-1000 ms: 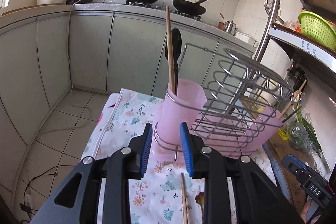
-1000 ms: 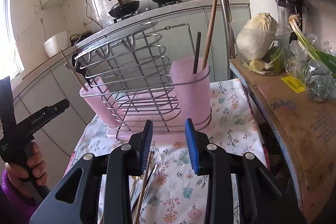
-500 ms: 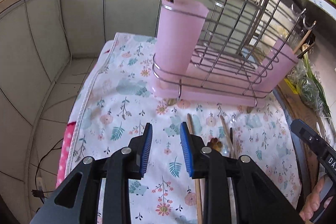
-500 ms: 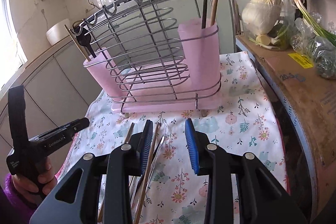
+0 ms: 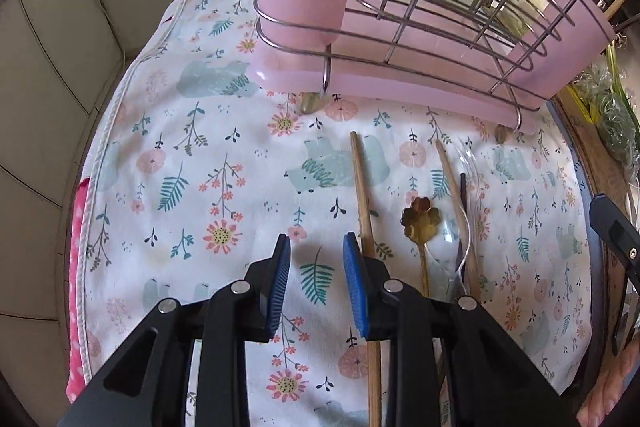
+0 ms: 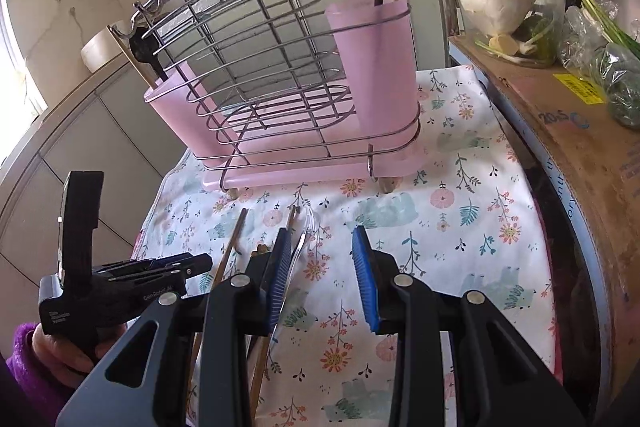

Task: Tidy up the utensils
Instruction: 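Grasp a wooden chopstick with left tool while right tool grasps another wooden chopstick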

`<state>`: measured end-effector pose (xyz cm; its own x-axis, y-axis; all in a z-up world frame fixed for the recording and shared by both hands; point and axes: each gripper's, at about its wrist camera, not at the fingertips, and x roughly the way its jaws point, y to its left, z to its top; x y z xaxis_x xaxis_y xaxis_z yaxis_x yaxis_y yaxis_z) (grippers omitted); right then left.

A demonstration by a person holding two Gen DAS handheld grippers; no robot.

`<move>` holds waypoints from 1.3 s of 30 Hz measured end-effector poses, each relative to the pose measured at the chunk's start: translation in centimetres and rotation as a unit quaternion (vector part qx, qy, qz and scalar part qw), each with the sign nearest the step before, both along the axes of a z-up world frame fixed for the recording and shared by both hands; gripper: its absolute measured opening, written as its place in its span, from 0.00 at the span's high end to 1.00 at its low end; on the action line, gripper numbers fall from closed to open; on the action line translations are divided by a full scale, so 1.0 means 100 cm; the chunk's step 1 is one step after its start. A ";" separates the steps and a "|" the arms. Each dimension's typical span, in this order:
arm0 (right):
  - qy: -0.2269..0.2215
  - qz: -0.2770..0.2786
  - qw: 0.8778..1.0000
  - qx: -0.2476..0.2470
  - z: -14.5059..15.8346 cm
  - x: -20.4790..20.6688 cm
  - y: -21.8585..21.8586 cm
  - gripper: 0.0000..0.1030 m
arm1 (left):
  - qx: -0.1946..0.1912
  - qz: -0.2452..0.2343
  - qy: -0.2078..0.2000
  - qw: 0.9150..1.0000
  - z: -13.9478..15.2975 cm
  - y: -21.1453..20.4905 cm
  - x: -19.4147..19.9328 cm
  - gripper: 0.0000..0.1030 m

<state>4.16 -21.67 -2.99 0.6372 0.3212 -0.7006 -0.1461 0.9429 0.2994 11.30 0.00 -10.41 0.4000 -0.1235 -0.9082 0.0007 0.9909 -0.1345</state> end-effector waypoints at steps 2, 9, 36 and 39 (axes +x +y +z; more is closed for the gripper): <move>0.004 0.001 1.000 0.002 -0.001 0.000 0.000 0.69 | 0.001 0.005 0.007 1.000 -0.005 0.000 0.003 0.75; 0.028 -0.002 0.999 0.034 -0.005 0.006 -0.007 0.69 | -0.006 0.015 0.000 1.000 -0.006 0.010 0.004 1.00; 0.197 0.036 0.979 0.028 -0.066 0.097 0.063 0.82 | -0.114 -0.024 -0.014 0.993 0.022 0.034 -0.012 0.97; 0.198 0.038 0.979 0.016 -0.072 0.100 0.071 0.82 | -0.116 -0.031 0.001 0.993 0.019 0.028 -0.007 0.96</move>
